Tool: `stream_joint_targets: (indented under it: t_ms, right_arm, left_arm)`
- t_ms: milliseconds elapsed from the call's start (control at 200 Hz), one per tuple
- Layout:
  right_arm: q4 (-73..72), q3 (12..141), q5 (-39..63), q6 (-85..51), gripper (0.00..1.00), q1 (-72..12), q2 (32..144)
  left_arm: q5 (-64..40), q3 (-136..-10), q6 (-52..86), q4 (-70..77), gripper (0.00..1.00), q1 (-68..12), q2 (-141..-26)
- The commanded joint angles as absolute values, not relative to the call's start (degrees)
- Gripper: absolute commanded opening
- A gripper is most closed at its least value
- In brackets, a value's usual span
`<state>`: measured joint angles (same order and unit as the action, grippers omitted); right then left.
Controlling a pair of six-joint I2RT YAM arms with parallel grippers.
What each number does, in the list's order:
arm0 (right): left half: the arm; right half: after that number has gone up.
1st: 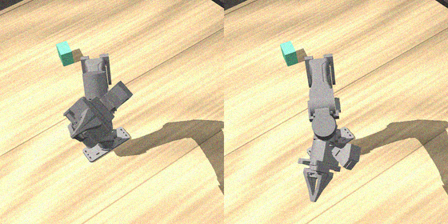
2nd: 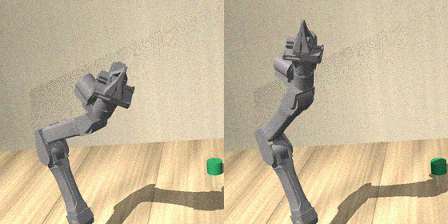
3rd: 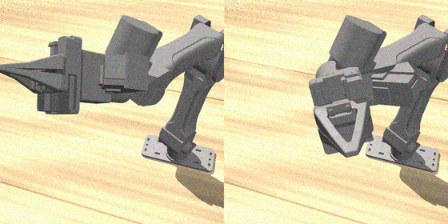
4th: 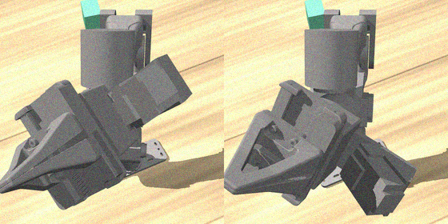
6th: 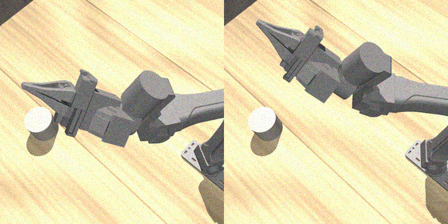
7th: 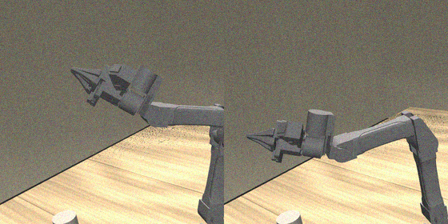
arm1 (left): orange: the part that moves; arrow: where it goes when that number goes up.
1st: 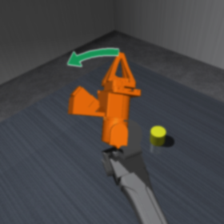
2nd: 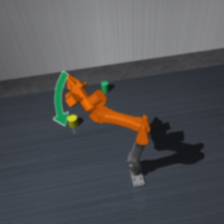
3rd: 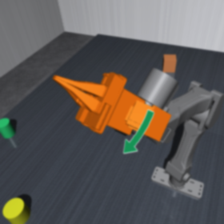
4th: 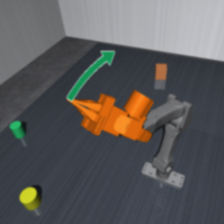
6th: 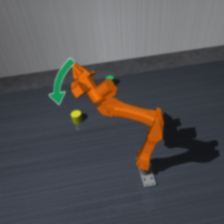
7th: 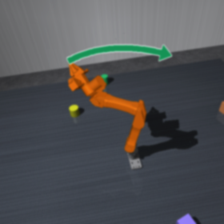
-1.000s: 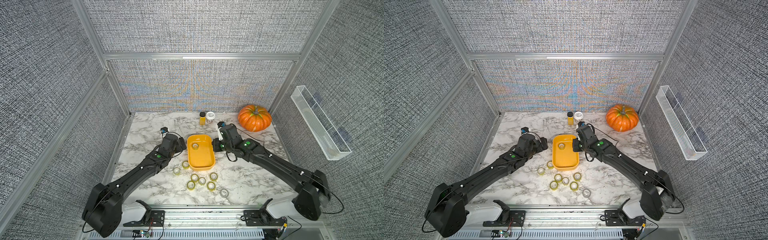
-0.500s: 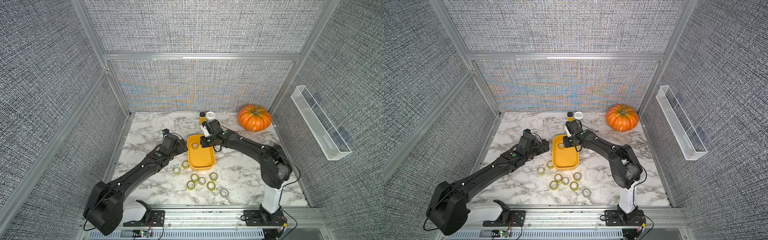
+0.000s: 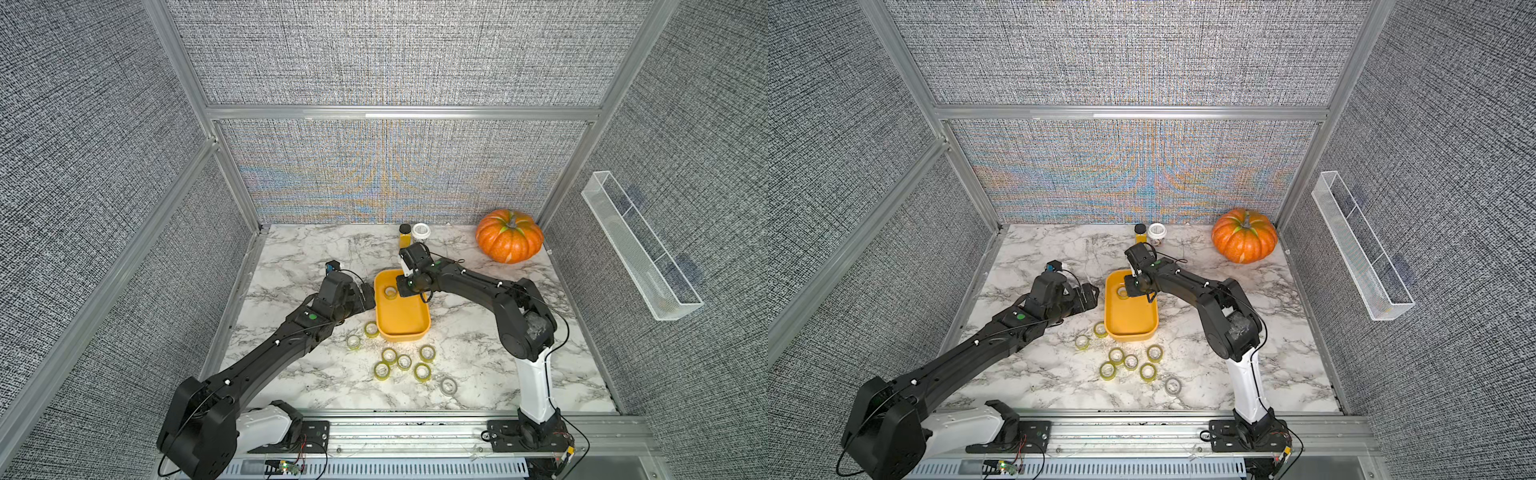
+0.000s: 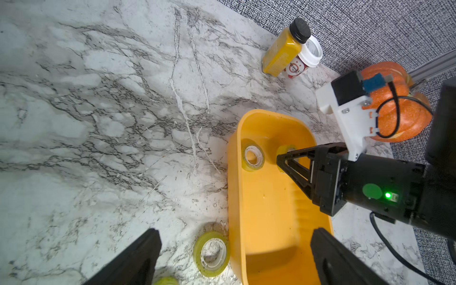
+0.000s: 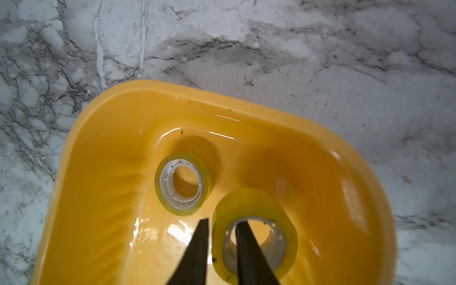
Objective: Put the transparent tape into the storage box
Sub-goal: Place the tape in the storage box, then pick up the tape at the center of the board.
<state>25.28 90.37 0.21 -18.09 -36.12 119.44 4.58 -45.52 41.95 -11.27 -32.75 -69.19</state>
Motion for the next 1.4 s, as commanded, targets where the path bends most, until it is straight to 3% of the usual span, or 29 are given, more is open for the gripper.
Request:
stream_joint_targets:
  t_ms: [0, 431, 776, 1026, 1392]
  right_arm:
    - [25.5, 90.9, -0.3, -18.3, 0.4, -36.5, 118.5]
    - [22.6, 83.7, -0.8, -18.4, 0.41, -38.1, 99.5]
    - [22.3, 60.4, -2.8, -20.3, 0.4, -38.2, 72.8]
    - [17.5, 40.6, 10.0, -29.2, 0.4, -40.9, 56.5]
    - [30.3, 36.4, 4.2, -34.1, 0.36, -50.0, 57.5]
  left_arm:
    - [5.3, -45.5, 41.0, -11.5, 1.0, -32.6, -68.5]
    - [5.0, -40.6, 41.4, -8.8, 1.0, -32.6, -61.8]
    - [-5.6, -39.2, 41.1, -2.9, 1.0, -33.1, -65.8]
    - [-7.1, -39.6, 44.0, 4.7, 1.0, -33.7, -71.1]
    - [-6.5, -40.7, 45.3, 5.5, 1.0, -34.5, -73.5]
